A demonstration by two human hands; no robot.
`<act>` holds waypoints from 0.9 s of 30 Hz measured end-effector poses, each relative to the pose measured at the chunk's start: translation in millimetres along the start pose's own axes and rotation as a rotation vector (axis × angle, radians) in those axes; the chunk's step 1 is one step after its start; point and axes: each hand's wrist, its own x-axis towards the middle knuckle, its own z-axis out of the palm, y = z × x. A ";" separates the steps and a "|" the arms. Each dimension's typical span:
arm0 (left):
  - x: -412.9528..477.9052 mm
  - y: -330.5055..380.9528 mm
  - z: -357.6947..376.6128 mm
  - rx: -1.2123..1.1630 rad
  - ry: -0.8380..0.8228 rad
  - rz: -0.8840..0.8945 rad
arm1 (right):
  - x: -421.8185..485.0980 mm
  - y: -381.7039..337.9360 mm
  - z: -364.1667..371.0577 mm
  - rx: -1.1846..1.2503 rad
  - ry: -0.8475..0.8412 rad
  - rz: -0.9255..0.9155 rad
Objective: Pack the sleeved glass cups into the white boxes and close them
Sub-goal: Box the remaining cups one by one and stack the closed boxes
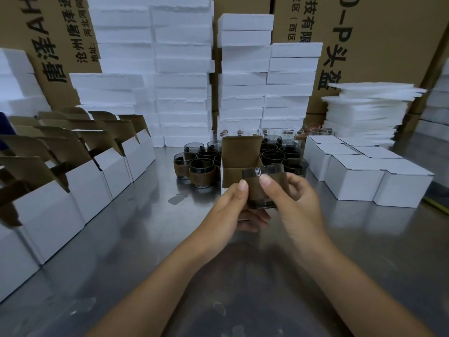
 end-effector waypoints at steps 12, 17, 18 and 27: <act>-0.9 2.0 -0.2 0.060 0.065 0.083 | 5.2 5.2 -3.7 -0.023 -0.084 0.179; 0.1 2.0 -2.6 0.046 0.076 0.097 | 4.6 4.0 -4.3 0.008 -0.126 0.177; 0.2 2.2 -2.7 0.046 0.078 0.099 | 4.2 3.4 -4.0 0.012 -0.114 0.170; 2.1 3.4 -3.2 -0.028 0.081 0.075 | -1.9 2.6 0.5 -0.184 0.016 -0.180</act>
